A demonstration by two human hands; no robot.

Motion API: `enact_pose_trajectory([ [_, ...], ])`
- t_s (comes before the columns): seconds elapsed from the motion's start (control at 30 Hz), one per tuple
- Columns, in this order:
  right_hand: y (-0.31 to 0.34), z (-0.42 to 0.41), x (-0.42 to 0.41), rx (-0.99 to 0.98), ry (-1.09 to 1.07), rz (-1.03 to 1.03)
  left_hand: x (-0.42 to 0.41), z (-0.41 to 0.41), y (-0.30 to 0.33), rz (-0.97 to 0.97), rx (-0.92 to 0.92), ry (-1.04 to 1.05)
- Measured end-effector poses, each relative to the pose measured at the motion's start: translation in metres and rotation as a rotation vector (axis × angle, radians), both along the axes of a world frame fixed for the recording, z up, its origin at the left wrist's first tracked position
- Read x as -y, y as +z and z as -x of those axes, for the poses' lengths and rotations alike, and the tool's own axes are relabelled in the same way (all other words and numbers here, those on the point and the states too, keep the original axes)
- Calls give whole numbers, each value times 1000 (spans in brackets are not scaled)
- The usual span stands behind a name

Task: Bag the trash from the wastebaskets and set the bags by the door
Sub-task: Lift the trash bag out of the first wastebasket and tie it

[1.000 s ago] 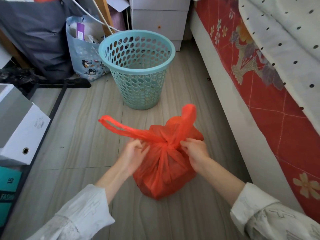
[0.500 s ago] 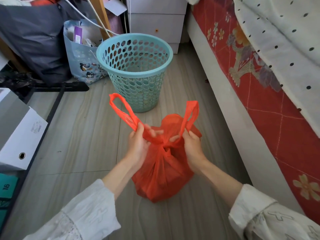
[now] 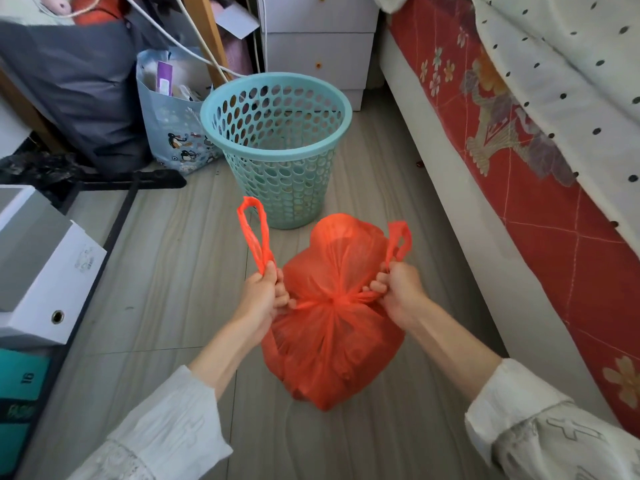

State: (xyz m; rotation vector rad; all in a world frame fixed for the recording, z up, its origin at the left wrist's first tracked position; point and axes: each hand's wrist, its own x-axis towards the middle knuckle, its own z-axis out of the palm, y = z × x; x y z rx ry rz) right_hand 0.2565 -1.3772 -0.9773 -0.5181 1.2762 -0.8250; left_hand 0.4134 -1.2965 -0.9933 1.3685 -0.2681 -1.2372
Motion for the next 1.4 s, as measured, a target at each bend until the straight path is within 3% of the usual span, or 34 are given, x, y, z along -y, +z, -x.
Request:
enact_pose_trajectory([
  [0.17, -19, -10, -7, -438, 408, 421, -9, -5, 5, -6, 116, -79],
  [0.27, -33, -10, -9, -613, 655, 491, -8, -3, 23, -42, 446, -334],
  [0.33, -34, -10, -12, -648, 695, 583, -5, -1, 39, -16, 566, -475],
  [0.43, -24, -14, -21, -642, 903, 665, 3, 0, 57, 64, 493, -487],
  [0.57, -20, -19, -37, -545, 1158, 647, 17, -3, 62, 81, 294, -343],
  [0.63, -20, -16, -39, -501, 1152, 634, 20, -4, 54, 76, 277, -303],
  [0.73, -23, -12, -37, -599, 1100, 617, 14, -2, 31, 30, 541, -367],
  [0.83, -28, -13, -32, -536, 988, 510, -4, 2, 9, 15, 744, -463],
  [0.97, -21, -13, -31, -480, 928, 428, -22, 6, -5, -161, 1323, -810],
  [1.0, -22, -13, -30, -527, 931, 433, -23, 5, -5, -146, 1347, -840],
  [1.1, -28, -10, -22, -629, 887, 426, -22, 3, -1, 36, 1149, -780],
  [1.23, -26, 2, -10, -627, 832, 423, -18, 1, 13, 143, 1032, -659],
  [1.4, -23, 7, -8, -506, 758, 371, -21, 16, 21, 275, 931, -884],
])
